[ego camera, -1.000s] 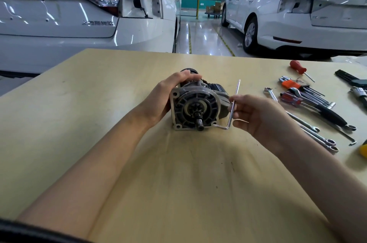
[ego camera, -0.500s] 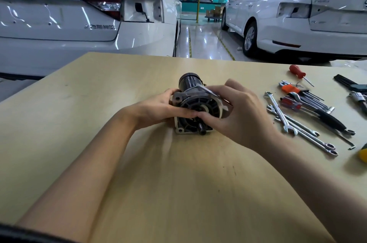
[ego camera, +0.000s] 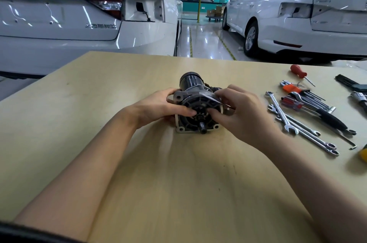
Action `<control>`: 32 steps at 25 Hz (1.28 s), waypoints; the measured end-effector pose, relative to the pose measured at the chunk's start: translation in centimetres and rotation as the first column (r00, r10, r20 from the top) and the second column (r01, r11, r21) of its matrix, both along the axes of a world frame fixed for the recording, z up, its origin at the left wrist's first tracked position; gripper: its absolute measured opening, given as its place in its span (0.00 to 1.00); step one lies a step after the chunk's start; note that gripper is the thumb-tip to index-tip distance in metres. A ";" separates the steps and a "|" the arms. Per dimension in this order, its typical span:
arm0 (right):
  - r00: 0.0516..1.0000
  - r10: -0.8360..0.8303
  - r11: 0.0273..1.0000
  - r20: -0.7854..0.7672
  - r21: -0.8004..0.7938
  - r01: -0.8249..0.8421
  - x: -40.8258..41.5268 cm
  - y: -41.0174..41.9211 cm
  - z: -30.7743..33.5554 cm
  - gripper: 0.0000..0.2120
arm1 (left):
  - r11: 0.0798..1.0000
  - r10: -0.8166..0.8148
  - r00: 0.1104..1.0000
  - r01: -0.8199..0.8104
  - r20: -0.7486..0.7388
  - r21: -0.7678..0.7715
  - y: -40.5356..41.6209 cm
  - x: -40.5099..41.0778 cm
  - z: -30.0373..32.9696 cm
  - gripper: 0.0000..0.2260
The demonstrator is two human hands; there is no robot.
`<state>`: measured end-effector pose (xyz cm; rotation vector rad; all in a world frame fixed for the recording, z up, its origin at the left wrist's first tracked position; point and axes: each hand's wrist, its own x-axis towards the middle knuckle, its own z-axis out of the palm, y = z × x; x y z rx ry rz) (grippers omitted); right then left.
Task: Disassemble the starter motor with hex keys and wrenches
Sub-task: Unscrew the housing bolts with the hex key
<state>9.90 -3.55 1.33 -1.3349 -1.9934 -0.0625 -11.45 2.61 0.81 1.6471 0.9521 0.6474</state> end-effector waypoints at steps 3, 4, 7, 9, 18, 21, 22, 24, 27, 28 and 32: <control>0.991 0.001 1.000 0.136 0.006 -0.001 0.1 -0.5 0.7 0.07 | 0.999 0.001 1.000 0.000 -0.022 0.034 -0.3 0.3 0.0 0.31; 0.984 -0.009 1.000 0.179 0.017 0.006 0.3 -0.7 1.1 0.07 | 1.000 -0.027 1.000 0.027 -0.009 0.016 -0.4 0.5 0.0 0.31; 0.938 -0.013 0.999 0.345 0.040 0.000 1.0 -1.8 3.0 0.10 | 0.992 -0.110 0.994 0.110 -0.001 -0.066 -1.0 1.6 0.0 0.34; 0.875 0.032 0.999 0.484 0.009 -0.042 1.4 -2.4 4.5 0.14 | 0.992 -0.119 0.991 0.116 -0.064 -0.050 -0.9 1.7 0.0 0.35; 0.598 0.166 0.985 0.784 -0.102 -0.139 -2.1 -1.8 8.6 0.11 | 0.974 0.095 0.895 0.006 0.436 -0.225 -0.3 1.8 0.5 0.39; 0.567 0.179 0.982 0.804 -0.115 -0.147 -3.2 -0.9 9.1 0.10 | 0.965 0.075 0.862 0.064 0.502 -0.253 -1.1 2.5 0.2 0.39; 0.553 0.167 0.984 0.816 -0.107 -0.140 -3.4 -0.6 9.3 0.09 | 0.967 0.085 0.861 0.050 0.501 -0.251 -1.2 2.8 0.2 0.39; 0.512 0.135 0.988 0.848 -0.080 -0.129 -3.9 -0.1 9.4 0.05 | 0.974 0.093 0.871 0.021 0.482 -0.225 -1.4 3.0 0.1 0.37; 0.401 0.146 0.982 0.904 -0.081 -0.173 -5.4 0.5 9.0 0.06 | 0.976 0.124 0.867 -0.019 0.482 -0.216 -1.2 2.6 0.1 0.37; 0.366 0.160 0.977 0.917 -0.093 -0.194 -5.9 0.7 8.8 0.08 | 0.975 0.135 0.859 -0.026 0.495 -0.222 -1.1 2.4 0.0 0.37; 0.389 0.191 0.973 0.901 -0.120 -0.198 -6.2 1.1 8.7 0.12 | 0.973 0.128 0.849 -0.009 0.512 -0.229 -0.7 2.1 -0.4 0.38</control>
